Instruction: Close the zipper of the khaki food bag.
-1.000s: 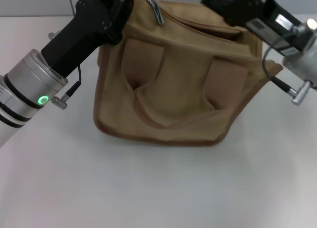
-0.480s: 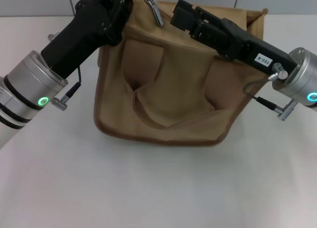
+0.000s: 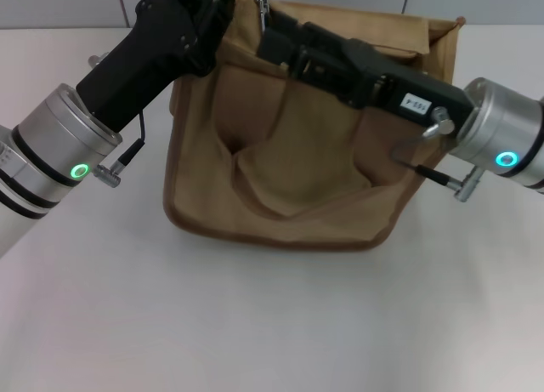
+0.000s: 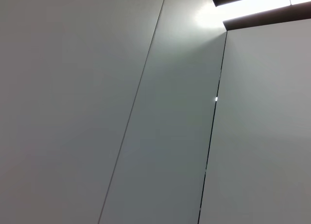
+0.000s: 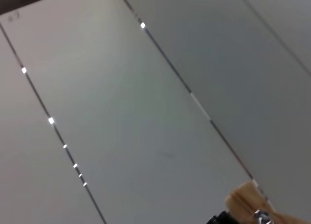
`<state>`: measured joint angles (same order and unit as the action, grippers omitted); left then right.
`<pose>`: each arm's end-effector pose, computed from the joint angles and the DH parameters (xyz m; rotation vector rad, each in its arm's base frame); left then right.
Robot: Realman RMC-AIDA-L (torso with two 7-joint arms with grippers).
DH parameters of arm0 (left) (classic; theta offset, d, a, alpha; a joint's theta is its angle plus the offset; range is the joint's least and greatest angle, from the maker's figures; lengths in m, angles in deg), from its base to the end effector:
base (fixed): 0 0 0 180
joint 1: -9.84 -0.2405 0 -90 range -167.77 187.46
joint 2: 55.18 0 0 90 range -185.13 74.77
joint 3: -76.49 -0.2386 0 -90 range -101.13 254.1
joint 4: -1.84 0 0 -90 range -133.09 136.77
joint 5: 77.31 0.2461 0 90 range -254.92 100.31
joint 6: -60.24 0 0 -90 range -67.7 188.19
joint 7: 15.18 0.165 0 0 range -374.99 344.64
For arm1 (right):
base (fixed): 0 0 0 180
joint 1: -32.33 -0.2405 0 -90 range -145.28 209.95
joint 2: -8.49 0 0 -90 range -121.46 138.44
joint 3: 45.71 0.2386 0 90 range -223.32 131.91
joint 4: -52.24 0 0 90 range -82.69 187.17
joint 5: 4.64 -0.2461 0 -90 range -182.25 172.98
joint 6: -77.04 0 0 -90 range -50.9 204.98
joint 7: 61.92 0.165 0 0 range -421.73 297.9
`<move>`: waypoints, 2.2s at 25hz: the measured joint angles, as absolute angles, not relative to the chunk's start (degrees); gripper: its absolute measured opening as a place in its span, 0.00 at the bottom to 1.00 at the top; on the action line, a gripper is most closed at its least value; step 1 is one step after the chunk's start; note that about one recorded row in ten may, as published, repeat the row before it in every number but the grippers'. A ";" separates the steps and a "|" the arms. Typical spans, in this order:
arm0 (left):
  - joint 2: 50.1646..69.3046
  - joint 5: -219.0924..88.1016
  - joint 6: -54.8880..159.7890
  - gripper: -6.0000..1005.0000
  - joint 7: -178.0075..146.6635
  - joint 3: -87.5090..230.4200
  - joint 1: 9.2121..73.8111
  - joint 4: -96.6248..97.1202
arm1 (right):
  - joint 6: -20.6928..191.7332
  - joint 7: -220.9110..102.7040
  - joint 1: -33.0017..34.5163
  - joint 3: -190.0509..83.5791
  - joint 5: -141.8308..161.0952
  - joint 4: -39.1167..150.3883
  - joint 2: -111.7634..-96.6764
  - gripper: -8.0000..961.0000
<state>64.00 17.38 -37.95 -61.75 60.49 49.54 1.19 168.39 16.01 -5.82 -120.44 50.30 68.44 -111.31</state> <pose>-0.1911 0.3582 -0.0327 -2.1259 -0.4011 -1.5748 0.1525 0.3595 -0.0573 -2.5475 0.8184 1.6071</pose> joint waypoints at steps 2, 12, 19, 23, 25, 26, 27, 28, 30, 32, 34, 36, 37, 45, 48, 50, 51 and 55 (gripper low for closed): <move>64.00 17.37 -37.92 0.04 -61.75 60.49 49.58 1.19 | 167.88 16.01 -6.09 -120.88 50.13 68.44 -111.31 0.80; 64.00 17.35 -37.90 0.04 -61.76 60.49 49.60 1.14 | 165.04 18.73 -6.73 -120.26 49.82 68.44 -111.30 0.79; 64.00 17.29 -37.91 0.04 -61.75 60.50 49.64 1.13 | 168.09 18.90 -7.34 -120.71 50.08 68.40 -111.29 0.79; 64.00 17.30 -37.91 0.04 -61.25 60.49 49.66 1.14 | 168.42 18.95 -7.03 -120.18 49.82 68.40 -111.30 0.79; 63.99 17.30 -37.91 0.04 -61.23 60.49 49.66 1.14 | 168.30 18.96 -7.00 -120.13 49.81 68.41 -111.30 0.79; 64.00 17.30 -37.91 0.04 -61.23 60.49 49.66 1.19 | 168.05 18.97 -7.00 -120.11 49.80 68.41 -111.30 0.79; 63.99 17.30 -37.91 0.04 -61.22 60.49 49.66 1.23 | 167.74 18.97 -6.99 -120.08 49.79 68.41 -111.30 0.79; 64.00 17.30 -37.91 0.04 -61.21 60.49 49.66 1.26 | 167.43 18.98 -7.00 -120.08 49.79 68.41 -111.31 0.79; 63.99 17.31 -37.91 0.04 -61.20 60.49 49.66 1.31 | 166.87 18.98 -7.09 -120.07 49.78 68.36 -111.30 0.79; 63.99 17.32 -37.91 0.04 -61.19 60.49 49.66 1.37 | 166.58 18.99 -7.24 -120.16 49.76 68.29 -111.33 0.79; 63.99 17.32 -37.91 0.04 -61.16 60.49 49.66 1.59 | 166.47 19.00 -7.41 -120.42 49.75 68.31 -111.37 0.79; 63.99 17.31 -37.91 0.04 -61.11 60.50 49.66 1.75 | 166.45 19.02 -7.63 -120.63 49.75 68.35 -111.38 0.79; 63.99 17.31 -37.92 0.04 -61.11 60.50 49.66 1.75 | 166.42 19.13 -7.72 -120.65 49.75 68.35 -111.39 0.79; 64.00 17.38 -38.26 0.04 -61.07 60.49 49.46 1.80 | 164.24 21.90 -7.83 -120.11 48.44 67.95 -111.40 0.67; 64.00 17.54 -38.29 0.04 -61.06 60.49 49.42 1.89 | 163.39 22.08 -7.89 -120.63 48.34 67.96 -111.40 0.54; 64.00 17.53 -38.35 0.04 -61.05 60.49 49.41 1.94 | 163.20 22.09 -8.04 -120.79 48.36 67.99 -111.39 0.44; 64.00 17.50 -38.38 0.04 -61.05 60.49 49.39 1.94 | 163.18 22.10 -8.16 -120.80 48.44 67.98 -111.39 0.38; 64.00 17.46 -38.53 0.04 -61.05 60.49 49.27 1.94 | 163.40 22.11 -8.24 -120.85 48.63 67.83 -111.39 0.23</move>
